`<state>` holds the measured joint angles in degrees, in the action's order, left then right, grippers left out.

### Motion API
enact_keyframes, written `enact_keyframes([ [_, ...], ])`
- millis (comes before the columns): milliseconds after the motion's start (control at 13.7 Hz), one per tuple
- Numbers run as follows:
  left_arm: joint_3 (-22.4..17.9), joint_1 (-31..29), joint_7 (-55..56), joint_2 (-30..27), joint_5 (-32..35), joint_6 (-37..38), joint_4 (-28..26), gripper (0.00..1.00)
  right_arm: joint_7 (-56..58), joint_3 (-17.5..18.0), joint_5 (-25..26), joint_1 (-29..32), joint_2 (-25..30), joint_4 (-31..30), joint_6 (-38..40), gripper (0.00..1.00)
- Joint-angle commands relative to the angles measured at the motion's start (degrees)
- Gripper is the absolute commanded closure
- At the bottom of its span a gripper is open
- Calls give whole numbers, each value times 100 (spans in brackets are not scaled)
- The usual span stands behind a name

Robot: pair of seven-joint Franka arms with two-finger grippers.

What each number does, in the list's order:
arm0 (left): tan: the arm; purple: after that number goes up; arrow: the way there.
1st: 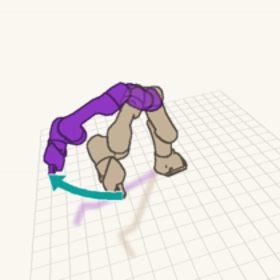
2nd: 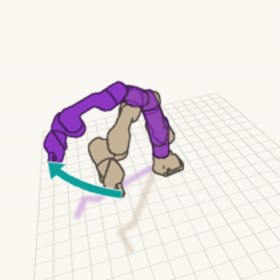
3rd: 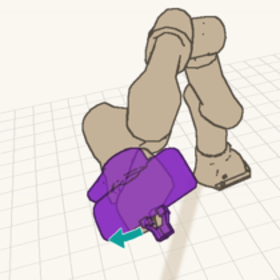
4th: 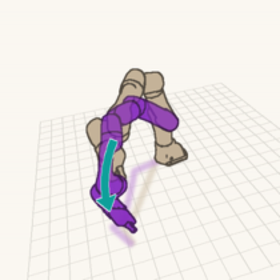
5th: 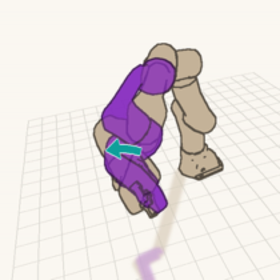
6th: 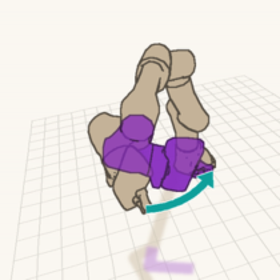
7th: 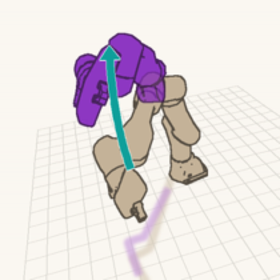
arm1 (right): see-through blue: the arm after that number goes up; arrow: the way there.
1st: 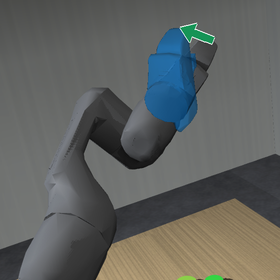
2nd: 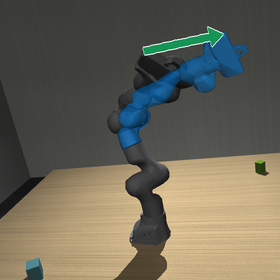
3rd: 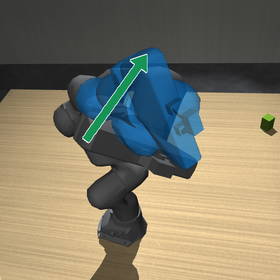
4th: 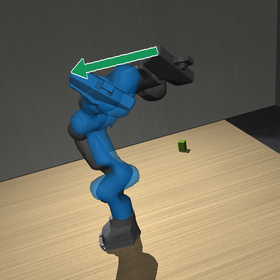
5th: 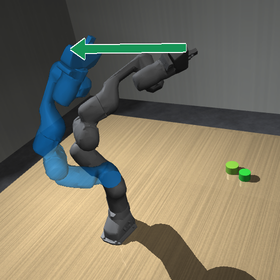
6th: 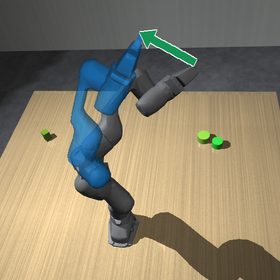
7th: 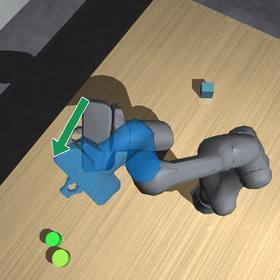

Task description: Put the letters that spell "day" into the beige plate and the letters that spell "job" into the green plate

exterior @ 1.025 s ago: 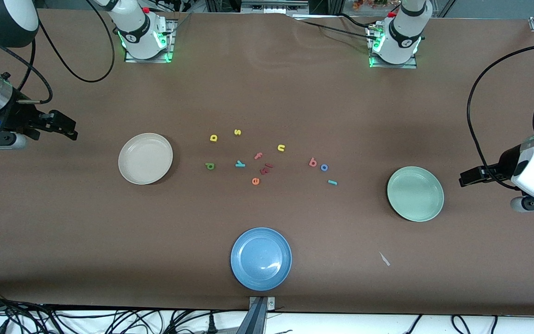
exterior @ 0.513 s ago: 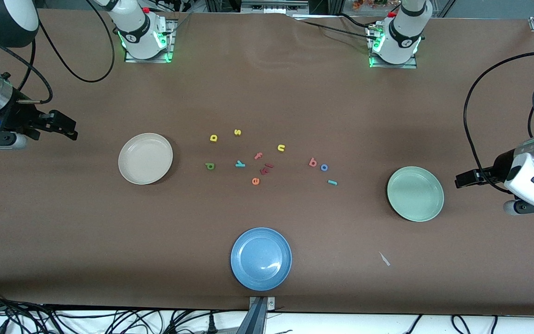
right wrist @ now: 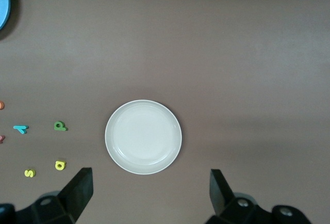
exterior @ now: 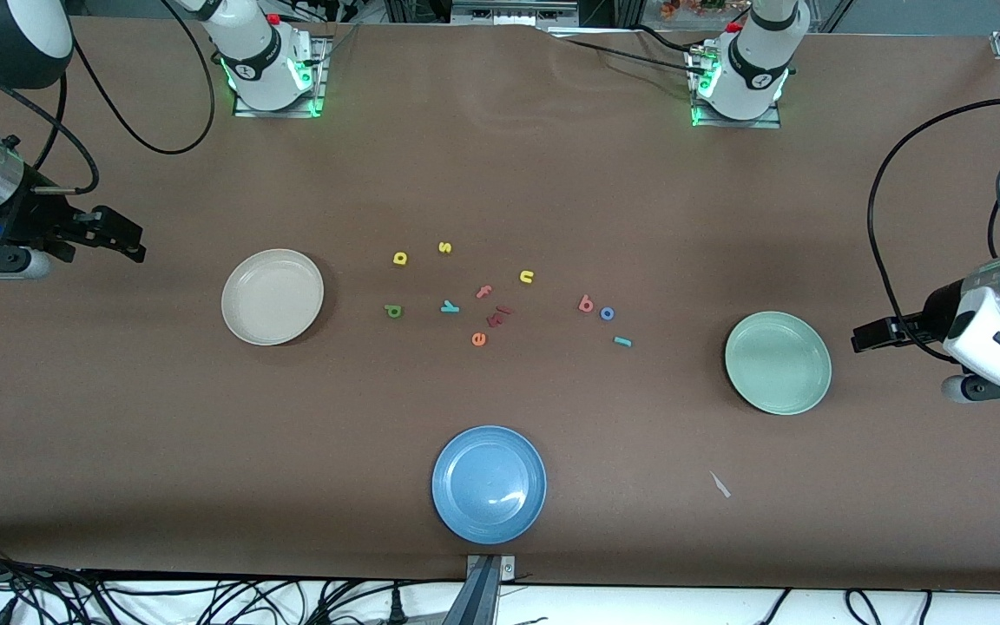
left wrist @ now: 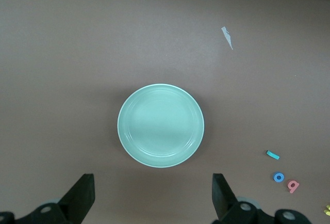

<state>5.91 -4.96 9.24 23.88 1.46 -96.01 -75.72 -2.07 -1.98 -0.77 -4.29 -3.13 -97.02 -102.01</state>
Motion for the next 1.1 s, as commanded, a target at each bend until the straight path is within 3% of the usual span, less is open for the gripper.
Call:
enact_keyframes([
  [0,7,-5,-98,46,20,4,39,0,5,22,60,-2,50,26,76,0],
  [1025,25,47,-72,90,-15,4,48,0,5,22,77,-37,41,26,84,0],
])
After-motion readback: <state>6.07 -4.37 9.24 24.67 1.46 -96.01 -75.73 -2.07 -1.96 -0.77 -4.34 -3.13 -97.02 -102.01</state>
